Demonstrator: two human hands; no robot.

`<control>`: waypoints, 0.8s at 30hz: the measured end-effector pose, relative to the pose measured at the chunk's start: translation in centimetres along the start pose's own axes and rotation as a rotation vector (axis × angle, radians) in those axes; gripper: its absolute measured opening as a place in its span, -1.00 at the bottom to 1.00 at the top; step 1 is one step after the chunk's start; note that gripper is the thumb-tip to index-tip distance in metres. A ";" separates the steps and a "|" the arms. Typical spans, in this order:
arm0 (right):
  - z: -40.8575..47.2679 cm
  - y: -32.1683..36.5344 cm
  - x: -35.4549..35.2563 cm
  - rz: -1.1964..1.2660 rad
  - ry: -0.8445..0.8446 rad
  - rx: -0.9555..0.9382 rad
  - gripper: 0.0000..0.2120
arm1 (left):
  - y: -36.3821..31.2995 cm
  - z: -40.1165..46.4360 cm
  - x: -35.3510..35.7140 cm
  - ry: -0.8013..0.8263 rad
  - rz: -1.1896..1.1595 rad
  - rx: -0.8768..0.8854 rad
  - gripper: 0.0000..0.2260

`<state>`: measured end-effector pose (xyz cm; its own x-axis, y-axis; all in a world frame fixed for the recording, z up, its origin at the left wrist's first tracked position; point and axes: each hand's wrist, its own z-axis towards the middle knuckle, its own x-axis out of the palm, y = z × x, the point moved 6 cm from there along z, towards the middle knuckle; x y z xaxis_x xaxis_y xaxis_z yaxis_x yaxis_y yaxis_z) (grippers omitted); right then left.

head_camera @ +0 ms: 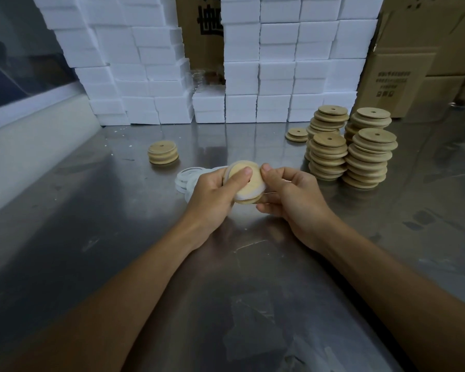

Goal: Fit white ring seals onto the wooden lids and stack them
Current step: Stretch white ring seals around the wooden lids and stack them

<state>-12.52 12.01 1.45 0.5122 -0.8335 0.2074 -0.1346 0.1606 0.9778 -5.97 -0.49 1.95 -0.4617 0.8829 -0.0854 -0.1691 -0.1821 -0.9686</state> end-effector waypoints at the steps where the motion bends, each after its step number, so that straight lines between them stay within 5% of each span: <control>1: 0.0 0.0 0.1 -0.002 0.002 0.001 -0.73 | 0.0 0.0 0.0 0.001 0.000 0.005 -0.85; 12: 0.2 -0.2 0.3 0.094 0.003 -0.046 -0.79 | 0.4 0.1 -0.3 -0.036 -0.070 -0.031 -0.84; 19: -1.3 2.6 0.3 -0.526 -0.064 -0.615 -0.92 | 0.2 -0.4 0.5 0.058 0.294 0.146 -0.84; 24: -1.7 3.2 0.7 -0.649 0.021 -0.719 -0.92 | -0.1 -0.5 0.6 0.052 0.382 0.194 -0.68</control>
<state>-11.12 12.84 4.79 0.3197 -0.8656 -0.3855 0.7270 -0.0368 0.6856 -5.77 0.24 1.91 -0.4794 0.7557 -0.4462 -0.1574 -0.5742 -0.8034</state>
